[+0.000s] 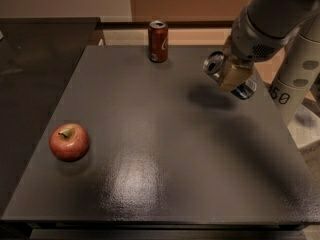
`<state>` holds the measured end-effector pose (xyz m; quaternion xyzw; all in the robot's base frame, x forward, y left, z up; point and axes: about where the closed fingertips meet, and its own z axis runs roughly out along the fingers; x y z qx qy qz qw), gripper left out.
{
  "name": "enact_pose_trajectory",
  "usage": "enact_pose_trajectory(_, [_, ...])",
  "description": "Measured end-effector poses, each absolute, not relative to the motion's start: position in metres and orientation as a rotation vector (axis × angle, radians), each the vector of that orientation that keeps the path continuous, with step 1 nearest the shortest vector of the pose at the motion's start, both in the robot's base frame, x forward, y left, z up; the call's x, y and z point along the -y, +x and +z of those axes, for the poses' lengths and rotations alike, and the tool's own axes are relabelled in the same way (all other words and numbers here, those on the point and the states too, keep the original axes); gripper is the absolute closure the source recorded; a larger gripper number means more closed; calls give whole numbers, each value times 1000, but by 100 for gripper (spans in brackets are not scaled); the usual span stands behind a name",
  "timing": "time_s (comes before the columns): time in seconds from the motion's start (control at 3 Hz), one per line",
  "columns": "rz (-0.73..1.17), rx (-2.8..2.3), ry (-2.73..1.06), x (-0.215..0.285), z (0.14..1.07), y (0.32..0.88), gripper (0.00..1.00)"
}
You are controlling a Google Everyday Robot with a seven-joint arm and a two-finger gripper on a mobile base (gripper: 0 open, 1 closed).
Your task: Knock redbull can over
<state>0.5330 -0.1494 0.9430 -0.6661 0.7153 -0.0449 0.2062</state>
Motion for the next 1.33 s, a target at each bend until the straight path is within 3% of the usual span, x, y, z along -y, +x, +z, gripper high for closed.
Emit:
enact_pose_trajectory(1.0, [-162,-2043,-2110,107,980,502,100])
enact_pose_trajectory(1.33, [-166,-2038,-2143,88,984,499,83])
